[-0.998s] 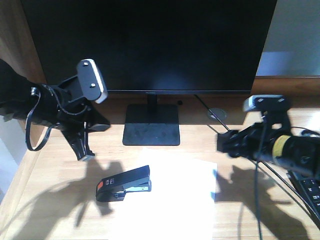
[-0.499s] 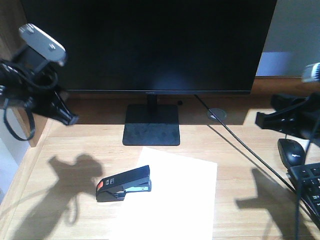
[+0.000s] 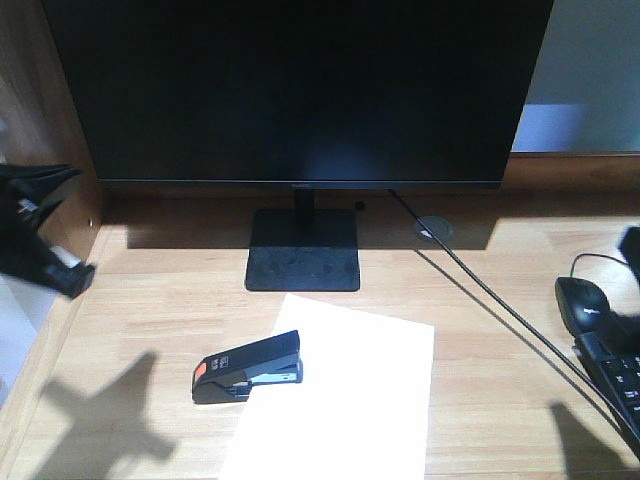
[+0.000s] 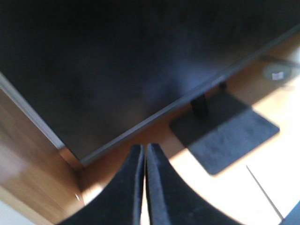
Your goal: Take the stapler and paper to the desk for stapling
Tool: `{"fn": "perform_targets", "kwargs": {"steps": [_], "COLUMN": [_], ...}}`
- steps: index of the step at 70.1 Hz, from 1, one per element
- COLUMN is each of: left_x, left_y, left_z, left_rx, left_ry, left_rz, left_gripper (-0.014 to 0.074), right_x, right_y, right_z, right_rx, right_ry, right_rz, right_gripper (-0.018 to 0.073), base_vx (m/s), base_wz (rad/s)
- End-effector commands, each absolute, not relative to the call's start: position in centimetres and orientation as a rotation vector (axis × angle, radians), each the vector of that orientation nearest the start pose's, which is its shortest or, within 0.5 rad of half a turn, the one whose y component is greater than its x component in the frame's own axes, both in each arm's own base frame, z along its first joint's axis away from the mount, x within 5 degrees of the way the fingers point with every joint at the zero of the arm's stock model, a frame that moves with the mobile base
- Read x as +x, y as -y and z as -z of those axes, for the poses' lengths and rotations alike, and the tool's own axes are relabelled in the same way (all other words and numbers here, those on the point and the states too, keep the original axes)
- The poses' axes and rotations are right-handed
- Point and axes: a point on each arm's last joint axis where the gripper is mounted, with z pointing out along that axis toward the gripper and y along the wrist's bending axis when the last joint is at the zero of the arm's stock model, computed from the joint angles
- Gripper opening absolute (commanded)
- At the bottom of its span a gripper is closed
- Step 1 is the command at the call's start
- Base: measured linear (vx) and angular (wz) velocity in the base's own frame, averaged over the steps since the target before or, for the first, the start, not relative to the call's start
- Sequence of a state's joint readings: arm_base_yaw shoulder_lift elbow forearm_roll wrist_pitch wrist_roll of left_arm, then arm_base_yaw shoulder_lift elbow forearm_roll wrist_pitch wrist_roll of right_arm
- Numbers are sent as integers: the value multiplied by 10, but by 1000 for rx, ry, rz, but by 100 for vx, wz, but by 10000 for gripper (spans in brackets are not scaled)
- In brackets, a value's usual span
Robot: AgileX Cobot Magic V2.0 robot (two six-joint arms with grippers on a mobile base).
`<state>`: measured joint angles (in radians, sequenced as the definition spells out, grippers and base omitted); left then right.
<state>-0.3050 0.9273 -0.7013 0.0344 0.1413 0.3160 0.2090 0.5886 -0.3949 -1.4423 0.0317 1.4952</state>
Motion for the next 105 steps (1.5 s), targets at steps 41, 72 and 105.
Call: {"fn": "perform_targets", "kwargs": {"steps": [41,72,105], "left_x": [91,88,88], "left_y": [29,28,28], "left_z": [-312,-313,-313], "left_rx": [444,440,440], "left_ry": [-1457,-1444,-1444], "left_rz": [16,16,16], "left_gripper": [-6,-6,-6], "right_x": [84,84,84], "right_y": [-15,-15,-15], "right_z": [-267,-267,-268], "right_rx": [-117,-117,-118], "right_ry": [-1576,-1576,-1575], "right_rz": [-163,-163,-161], "right_gripper": [-7,-7,-7], "base_vx": [0,0,0], "base_wz": [0,0,0]}}
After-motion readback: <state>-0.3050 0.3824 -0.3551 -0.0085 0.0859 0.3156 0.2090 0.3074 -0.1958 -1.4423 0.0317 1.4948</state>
